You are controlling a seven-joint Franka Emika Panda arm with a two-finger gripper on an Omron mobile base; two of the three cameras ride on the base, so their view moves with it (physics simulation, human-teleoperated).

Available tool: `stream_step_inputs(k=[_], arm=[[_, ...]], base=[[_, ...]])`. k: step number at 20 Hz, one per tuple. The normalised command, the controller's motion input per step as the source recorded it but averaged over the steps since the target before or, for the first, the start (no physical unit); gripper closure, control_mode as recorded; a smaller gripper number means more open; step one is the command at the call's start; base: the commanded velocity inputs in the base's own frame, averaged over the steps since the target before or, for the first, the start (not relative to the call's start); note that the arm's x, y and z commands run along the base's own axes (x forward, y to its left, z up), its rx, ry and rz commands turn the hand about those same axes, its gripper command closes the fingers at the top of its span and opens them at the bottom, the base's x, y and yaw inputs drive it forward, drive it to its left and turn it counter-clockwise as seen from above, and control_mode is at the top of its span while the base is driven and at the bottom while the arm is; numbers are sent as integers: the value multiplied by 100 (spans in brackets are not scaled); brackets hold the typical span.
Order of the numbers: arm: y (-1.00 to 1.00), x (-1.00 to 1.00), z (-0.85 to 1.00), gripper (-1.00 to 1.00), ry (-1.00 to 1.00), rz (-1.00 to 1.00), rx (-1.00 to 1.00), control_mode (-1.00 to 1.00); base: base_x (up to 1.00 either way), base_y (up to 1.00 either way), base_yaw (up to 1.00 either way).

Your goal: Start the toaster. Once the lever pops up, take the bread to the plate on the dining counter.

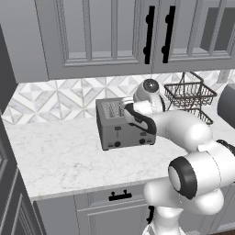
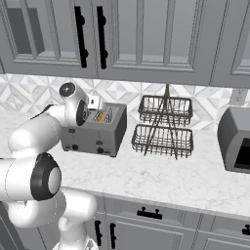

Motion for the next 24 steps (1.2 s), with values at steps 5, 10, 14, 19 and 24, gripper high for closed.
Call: stream_step_inputs(k=[5, 10, 14, 19, 24], arm=[[0, 0, 0, -100, 0, 0, 0, -100], [0, 0, 0, -100, 0, 0, 0, -100], [0, 0, 0, -100, 0, 0, 0, -100], [0, 0, 0, -100, 0, 0, 0, -100], [0, 0, 0, -100, 0, 0, 0, -100]], base=[[0, 0, 0], [0, 0, 0], [0, 0, 0], [0, 0, 0], [0, 0, 0]])
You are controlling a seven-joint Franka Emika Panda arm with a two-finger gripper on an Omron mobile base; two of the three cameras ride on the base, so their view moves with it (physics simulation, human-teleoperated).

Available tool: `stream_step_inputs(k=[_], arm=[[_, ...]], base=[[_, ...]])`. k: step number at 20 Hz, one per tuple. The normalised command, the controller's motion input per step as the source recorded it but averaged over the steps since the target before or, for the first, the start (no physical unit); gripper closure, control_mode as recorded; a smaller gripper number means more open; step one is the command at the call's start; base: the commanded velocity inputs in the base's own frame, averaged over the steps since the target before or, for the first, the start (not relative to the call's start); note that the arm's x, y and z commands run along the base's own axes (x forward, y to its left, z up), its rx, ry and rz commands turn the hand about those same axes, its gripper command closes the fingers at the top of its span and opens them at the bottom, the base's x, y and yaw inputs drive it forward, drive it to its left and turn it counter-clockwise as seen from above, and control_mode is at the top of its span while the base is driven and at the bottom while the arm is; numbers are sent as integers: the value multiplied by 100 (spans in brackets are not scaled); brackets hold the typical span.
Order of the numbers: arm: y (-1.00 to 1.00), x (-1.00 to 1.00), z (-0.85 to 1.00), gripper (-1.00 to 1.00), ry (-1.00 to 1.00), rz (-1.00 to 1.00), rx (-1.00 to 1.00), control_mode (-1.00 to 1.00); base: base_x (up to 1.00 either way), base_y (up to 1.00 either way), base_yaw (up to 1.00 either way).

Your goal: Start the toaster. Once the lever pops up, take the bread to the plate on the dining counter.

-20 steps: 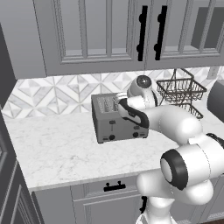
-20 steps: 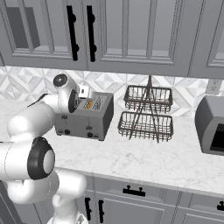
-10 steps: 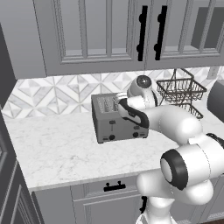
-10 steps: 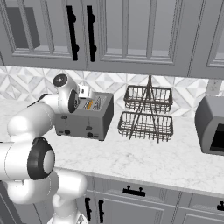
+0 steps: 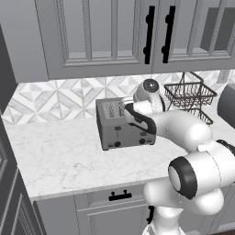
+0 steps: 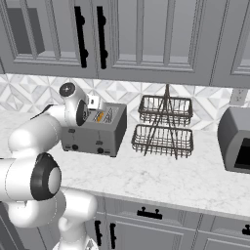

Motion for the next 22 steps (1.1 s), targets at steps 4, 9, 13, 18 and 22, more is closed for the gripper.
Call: stream_step_inputs(k=[4, 9, 13, 18, 22], arm=[[0, 0, 0, -100, 0, 0, 0, -100], [0, 0, 0, -100, 0, 0, 0, -100], [0, 0, 0, -100, 0, 0, 0, -100], [0, 0, 0, -100, 0, 0, 0, -100], [0, 0, 0, -100, 0, 0, 0, -100]], base=[[0, 0, 0], [0, 0, 0], [0, 0, 0], [0, 0, 0], [0, 0, 0]])
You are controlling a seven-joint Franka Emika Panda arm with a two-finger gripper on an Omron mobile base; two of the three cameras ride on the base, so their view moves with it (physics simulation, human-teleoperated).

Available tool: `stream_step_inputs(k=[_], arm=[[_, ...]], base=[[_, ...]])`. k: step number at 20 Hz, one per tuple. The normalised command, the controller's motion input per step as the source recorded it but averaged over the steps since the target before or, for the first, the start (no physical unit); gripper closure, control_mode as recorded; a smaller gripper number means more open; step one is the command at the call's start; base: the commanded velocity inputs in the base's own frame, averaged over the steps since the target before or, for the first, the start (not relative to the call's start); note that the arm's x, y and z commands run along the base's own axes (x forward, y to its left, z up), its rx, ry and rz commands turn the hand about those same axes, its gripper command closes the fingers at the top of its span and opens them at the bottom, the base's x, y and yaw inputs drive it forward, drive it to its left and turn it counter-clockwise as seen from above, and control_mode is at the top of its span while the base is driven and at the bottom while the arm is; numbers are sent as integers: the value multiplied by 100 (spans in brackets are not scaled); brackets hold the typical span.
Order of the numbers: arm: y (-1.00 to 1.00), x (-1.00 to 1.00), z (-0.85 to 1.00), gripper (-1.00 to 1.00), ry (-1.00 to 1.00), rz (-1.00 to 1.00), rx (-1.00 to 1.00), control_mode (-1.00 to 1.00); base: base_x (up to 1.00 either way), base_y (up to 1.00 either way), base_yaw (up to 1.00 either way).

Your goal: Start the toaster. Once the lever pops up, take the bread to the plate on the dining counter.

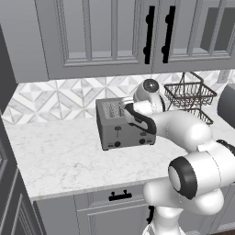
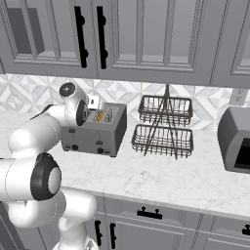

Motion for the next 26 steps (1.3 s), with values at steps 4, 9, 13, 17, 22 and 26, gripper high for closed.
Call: stream_step_inputs(k=[4, 9, 13, 17, 22, 26], arm=[[0, 0, 0, -100, 0, 0, 0, -100], [0, 0, 0, -100, 0, 0, 0, -100], [0, 0, 0, -100, 0, 0, 0, -100], [0, 0, 0, -100, 0, 0, 0, -100], [0, 0, 0, -100, 0, 0, 0, -100], [0, 0, 0, -100, 0, 0, 0, -100]], base=[[0, 0, 0], [0, 0, 0], [0, 0, 0], [0, 0, 0], [0, 0, 0], [0, 0, 0]])
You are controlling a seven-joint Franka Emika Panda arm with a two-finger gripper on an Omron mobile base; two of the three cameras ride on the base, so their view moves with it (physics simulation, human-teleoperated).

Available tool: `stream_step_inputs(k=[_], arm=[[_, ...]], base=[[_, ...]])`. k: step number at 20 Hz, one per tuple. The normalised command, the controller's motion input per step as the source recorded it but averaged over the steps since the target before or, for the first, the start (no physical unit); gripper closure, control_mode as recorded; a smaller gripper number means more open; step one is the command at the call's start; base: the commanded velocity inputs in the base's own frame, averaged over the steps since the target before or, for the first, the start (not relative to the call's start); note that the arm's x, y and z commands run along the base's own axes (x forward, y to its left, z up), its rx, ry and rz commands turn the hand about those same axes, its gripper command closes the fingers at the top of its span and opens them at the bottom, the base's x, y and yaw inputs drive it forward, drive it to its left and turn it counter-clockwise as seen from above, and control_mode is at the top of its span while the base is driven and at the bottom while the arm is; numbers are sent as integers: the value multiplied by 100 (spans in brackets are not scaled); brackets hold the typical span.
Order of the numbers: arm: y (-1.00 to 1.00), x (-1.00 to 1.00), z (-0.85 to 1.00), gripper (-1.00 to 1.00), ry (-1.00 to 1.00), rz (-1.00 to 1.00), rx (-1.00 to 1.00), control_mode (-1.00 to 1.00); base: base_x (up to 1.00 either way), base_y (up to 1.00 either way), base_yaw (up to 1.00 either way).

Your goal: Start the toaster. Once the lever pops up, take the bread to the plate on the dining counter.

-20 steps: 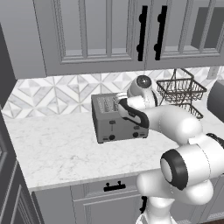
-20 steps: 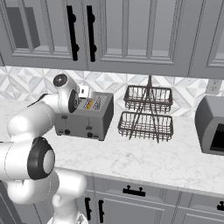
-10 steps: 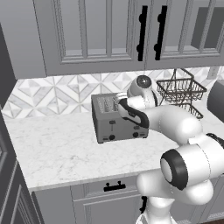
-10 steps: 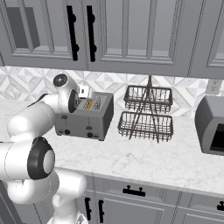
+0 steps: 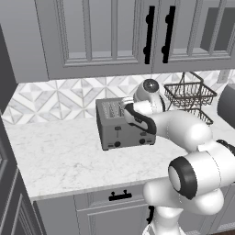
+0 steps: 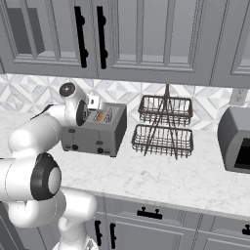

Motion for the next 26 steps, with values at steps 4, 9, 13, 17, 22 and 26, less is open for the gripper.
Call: stream_step_inputs(k=[4, 9, 13, 17, 22, 26], arm=[[0, 0, 0, -100, 0, 0, 0, -100], [0, 0, 0, -100, 0, 0, 0, -100], [0, 0, 0, -100, 0, 0, 0, -100], [0, 0, 0, -100, 0, 0, 0, -100], [0, 0, 0, -100, 0, 0, 0, -100], [0, 0, 0, -100, 0, 0, 0, -100]], base=[[0, 0, 0], [0, 0, 0], [0, 0, 0], [0, 0, 0], [0, 0, 0], [0, 0, 0]])
